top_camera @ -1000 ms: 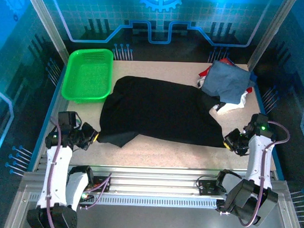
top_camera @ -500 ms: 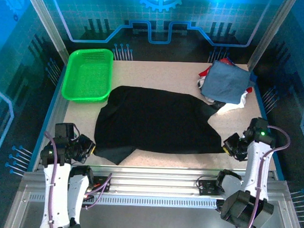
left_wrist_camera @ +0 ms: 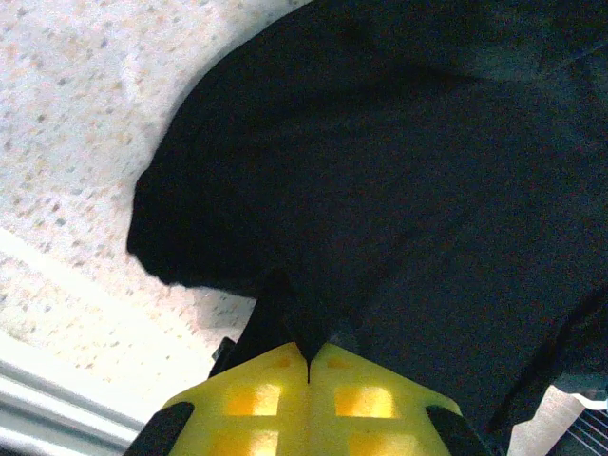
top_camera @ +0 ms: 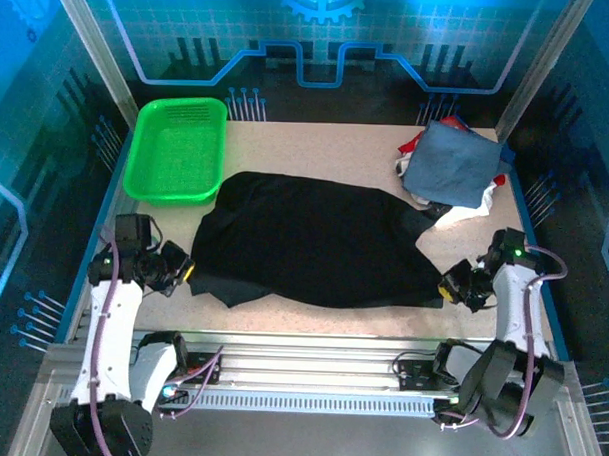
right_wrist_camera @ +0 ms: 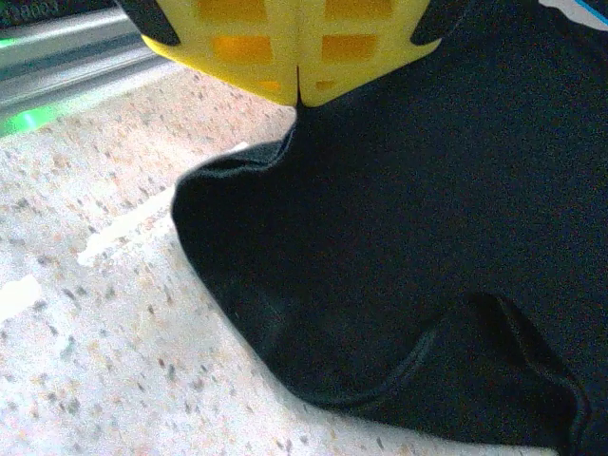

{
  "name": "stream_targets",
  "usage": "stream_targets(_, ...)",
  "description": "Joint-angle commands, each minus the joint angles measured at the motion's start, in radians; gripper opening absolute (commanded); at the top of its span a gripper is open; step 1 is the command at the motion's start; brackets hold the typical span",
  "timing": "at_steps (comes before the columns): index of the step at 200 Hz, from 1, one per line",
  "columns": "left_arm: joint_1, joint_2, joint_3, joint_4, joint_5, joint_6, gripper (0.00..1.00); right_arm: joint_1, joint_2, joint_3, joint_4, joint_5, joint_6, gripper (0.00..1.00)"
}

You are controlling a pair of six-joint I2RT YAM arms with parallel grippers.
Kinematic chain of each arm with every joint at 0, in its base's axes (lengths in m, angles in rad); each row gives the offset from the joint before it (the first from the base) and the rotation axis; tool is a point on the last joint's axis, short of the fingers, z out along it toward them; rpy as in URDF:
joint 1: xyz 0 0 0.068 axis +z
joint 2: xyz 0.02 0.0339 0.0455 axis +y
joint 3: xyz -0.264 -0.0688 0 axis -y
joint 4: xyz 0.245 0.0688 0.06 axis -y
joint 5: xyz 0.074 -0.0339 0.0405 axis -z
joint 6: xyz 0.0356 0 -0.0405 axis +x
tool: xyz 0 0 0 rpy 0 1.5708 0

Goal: Fold and stack the t-shirts

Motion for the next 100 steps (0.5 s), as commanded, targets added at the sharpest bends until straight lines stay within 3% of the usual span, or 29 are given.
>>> stream_targets(1,0.002,0.065,0.032,0.099,0.028,0.062,0.0,0.015,0.063,0.041,0.088,-0.019,-0.012,0.0)
stream_targets(100,-0.006,0.349,0.148,0.205,0.009,0.206,0.0,0.013,0.298,0.096,0.216,0.017,-0.075,0.0)
